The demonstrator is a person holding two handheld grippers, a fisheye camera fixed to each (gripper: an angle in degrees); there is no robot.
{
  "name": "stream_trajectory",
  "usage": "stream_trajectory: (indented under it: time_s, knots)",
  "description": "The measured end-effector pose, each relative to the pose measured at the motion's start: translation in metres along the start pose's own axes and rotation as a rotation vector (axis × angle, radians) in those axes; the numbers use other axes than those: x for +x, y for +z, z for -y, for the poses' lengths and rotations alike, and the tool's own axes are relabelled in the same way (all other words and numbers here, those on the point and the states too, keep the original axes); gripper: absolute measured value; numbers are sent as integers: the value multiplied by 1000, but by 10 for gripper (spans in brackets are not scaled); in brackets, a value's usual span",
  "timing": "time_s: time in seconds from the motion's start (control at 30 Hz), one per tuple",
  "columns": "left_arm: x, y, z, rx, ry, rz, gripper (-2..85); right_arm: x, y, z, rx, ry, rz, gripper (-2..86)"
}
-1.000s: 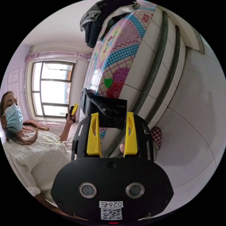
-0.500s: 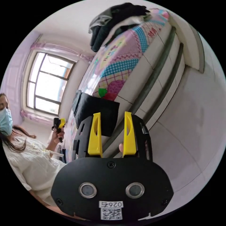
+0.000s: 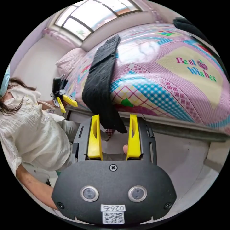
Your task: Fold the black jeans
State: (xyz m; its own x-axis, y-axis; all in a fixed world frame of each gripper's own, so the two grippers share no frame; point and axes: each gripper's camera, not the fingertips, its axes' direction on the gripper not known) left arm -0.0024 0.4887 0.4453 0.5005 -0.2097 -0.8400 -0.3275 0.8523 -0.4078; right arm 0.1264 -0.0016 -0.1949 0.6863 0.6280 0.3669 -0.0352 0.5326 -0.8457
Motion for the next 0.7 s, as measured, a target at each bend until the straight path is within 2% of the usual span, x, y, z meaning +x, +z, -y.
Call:
stream_trajectory:
  time_s: [0.1, 0.23, 0.37, 0.43, 0.53, 0.63, 0.7]
  knots:
    - [1, 35, -6, 8, -107, 51, 205, 16, 11, 13, -49, -93, 175, 131]
    - [-11, 75, -19, 85, -263, 96, 246, 27, 28, 25, -107, -175, 299, 122]
    - [-31, 85, -40, 266, -381, 39, 266, 38, 26, 29, -182, -194, 470, 20]
    - [-36, 84, -48, 317, -389, 15, 264, 37, 16, 28, -170, -194, 563, 6]
    - [-34, 74, -60, 420, -324, -97, 229, 34, -5, 27, -115, -179, 635, 0]
    - [-33, 62, -76, 465, -272, -217, 129, 32, -24, 29, -39, -173, 720, 2]
    - [-37, 52, -90, 488, -285, -245, 61, 31, -25, 32, -59, -126, 725, 12]
